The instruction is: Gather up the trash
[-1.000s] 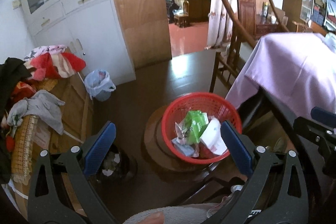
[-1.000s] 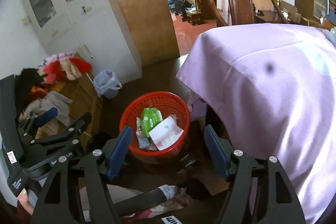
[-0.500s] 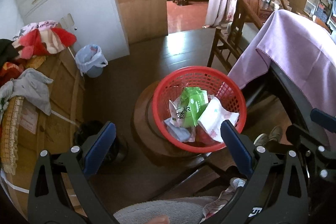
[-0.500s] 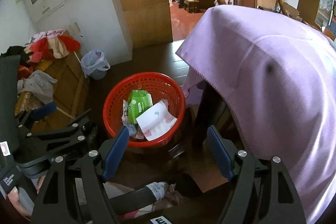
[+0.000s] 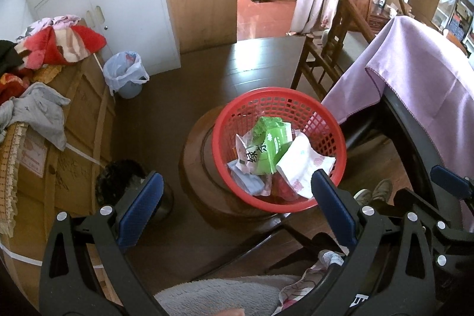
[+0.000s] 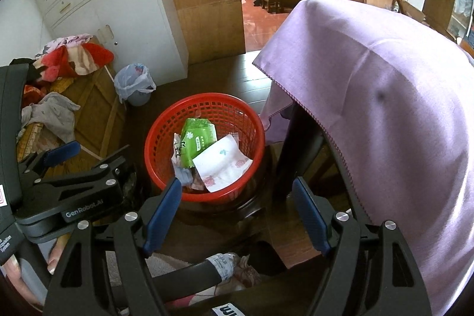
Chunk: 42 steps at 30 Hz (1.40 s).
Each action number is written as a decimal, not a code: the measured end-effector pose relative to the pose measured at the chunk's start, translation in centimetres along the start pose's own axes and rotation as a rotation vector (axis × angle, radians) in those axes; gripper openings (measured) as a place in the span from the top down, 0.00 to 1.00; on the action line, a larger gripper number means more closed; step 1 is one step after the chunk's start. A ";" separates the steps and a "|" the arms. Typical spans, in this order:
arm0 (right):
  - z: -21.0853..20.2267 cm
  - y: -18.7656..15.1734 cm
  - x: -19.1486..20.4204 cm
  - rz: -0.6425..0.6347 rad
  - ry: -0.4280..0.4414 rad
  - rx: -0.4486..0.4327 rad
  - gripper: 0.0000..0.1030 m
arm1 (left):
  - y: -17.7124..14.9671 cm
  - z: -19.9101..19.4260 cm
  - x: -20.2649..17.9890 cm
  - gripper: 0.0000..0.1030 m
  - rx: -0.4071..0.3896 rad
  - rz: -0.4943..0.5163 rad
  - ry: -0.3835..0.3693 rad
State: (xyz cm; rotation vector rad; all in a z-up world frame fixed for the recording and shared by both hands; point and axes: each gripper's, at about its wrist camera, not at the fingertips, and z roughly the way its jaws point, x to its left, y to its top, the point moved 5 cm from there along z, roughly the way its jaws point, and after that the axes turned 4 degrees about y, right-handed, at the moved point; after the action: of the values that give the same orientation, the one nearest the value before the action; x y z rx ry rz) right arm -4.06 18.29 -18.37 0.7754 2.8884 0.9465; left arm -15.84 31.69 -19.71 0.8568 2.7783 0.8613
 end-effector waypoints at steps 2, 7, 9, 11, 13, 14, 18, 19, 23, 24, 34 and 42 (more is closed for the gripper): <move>0.0 0.0 0.0 0.000 -0.001 -0.002 0.26 | 0.0 0.1 -0.1 0.07 0.004 -0.002 -0.005; 0.0 0.0 -0.1 -0.002 -0.001 -0.001 0.26 | -0.1 0.0 -0.2 0.07 0.004 -0.004 -0.011; 0.0 0.0 -0.1 -0.001 -0.001 -0.001 0.26 | -0.1 -0.1 -0.2 0.07 0.003 -0.003 -0.012; 0.0 0.0 -0.1 -0.001 0.000 -0.001 0.26 | -0.1 -0.2 -0.3 0.07 0.001 -0.003 -0.015; 0.0 0.0 -0.1 -0.002 -0.001 -0.001 0.26 | -0.2 -0.3 -0.4 0.07 0.002 -0.003 -0.020; 0.0 0.0 -0.1 -0.003 -0.002 -0.002 0.26 | -0.2 -0.3 -0.4 0.07 0.002 -0.005 -0.026; 0.0 0.0 -0.1 -0.002 -0.001 -0.001 0.26 | -0.1 -0.5 -0.2 0.07 -0.003 -0.014 -0.031; 0.0 0.0 -0.1 -0.002 -0.001 -0.001 0.26 | -0.1 -0.6 -0.2 0.07 -0.006 -0.014 -0.029; 0.0 0.0 0.0 -0.001 -0.001 -0.001 0.26 | 0.0 -0.6 -0.4 0.07 -0.010 -0.008 -0.024; 0.0 0.0 0.0 -0.001 0.000 -0.002 0.26 | -0.1 -0.6 -0.4 0.07 -0.010 -0.008 -0.024; 0.0 -0.1 0.0 -0.001 0.000 -0.002 0.26 | -0.1 -0.7 -0.4 0.07 -0.010 -0.009 -0.022; -0.1 0.0 0.0 -0.003 -0.003 -0.002 0.26 | -0.2 -0.6 -0.4 0.07 -0.006 -0.011 -0.022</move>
State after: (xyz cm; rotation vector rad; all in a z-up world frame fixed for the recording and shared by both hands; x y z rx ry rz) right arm -4.12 18.25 -18.34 0.7717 2.8852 0.9474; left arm -15.74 31.08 -19.36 0.8439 2.7580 0.8523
